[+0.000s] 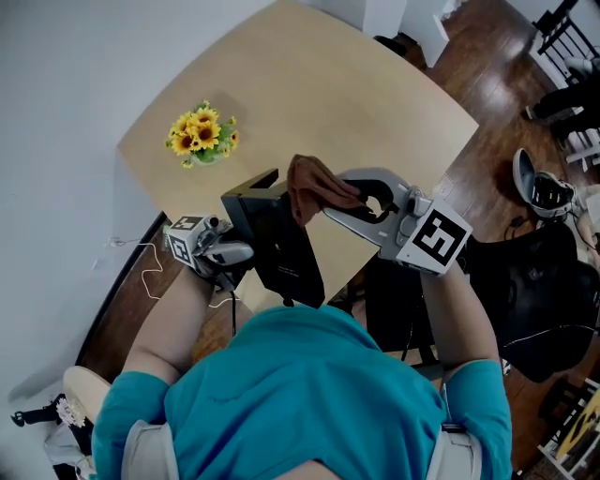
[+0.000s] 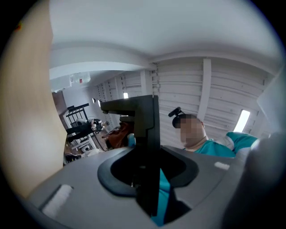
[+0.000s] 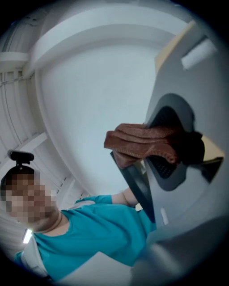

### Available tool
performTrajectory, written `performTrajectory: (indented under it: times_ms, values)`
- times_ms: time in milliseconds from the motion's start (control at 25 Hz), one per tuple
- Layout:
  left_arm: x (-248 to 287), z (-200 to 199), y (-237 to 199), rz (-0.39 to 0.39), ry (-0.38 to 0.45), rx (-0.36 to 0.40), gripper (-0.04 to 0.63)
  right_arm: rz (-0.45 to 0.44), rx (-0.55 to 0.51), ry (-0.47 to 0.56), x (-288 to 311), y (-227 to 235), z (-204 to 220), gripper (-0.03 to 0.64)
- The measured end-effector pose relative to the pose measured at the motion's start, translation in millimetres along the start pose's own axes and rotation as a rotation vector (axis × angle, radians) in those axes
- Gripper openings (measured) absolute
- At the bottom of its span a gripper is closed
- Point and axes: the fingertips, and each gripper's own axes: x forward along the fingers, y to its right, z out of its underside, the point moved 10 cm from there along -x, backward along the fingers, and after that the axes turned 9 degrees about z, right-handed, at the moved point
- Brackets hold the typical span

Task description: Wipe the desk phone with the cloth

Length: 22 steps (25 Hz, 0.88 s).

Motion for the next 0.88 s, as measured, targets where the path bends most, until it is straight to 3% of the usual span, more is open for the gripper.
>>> performTrajectory:
  times_ms: [160,360,480,560,640,880]
  values:
    - [4.9,-7.1,13.6,-0.096,-0.151,0.112,0.163,0.078,0.074,-0.11,-19.3,18.6,22.8,0.126]
    - [14.7,-13.0,20.1,-0.181,-0.331,0.209,0.163,0.023,0.203,-0.037,-43.9,26.5,-3.6,0.126]
    - [19.1,-13.5,16.6,-0.22,-0.379,0.238,0.163,-0.129,0.128,-0.069,-36.0,9.3,-36.2,0.126]
    - [21.3,-13.2,13.4,-0.254,-0.428,0.261,0.163,-0.243,0.055,-0.146,-23.7,-5.5,-45.3,0.126]
    - [23.5,-11.3,10.6,-0.276,-0.485,0.274,0.163,-0.301,0.02,-0.233,-16.1,-12.0,-41.4,0.126]
    - [26.4,-10.2,10.5,-0.275,-0.556,0.281,0.161,-0.243,0.055,-0.362,-16.3,20.2,2.2,0.124]
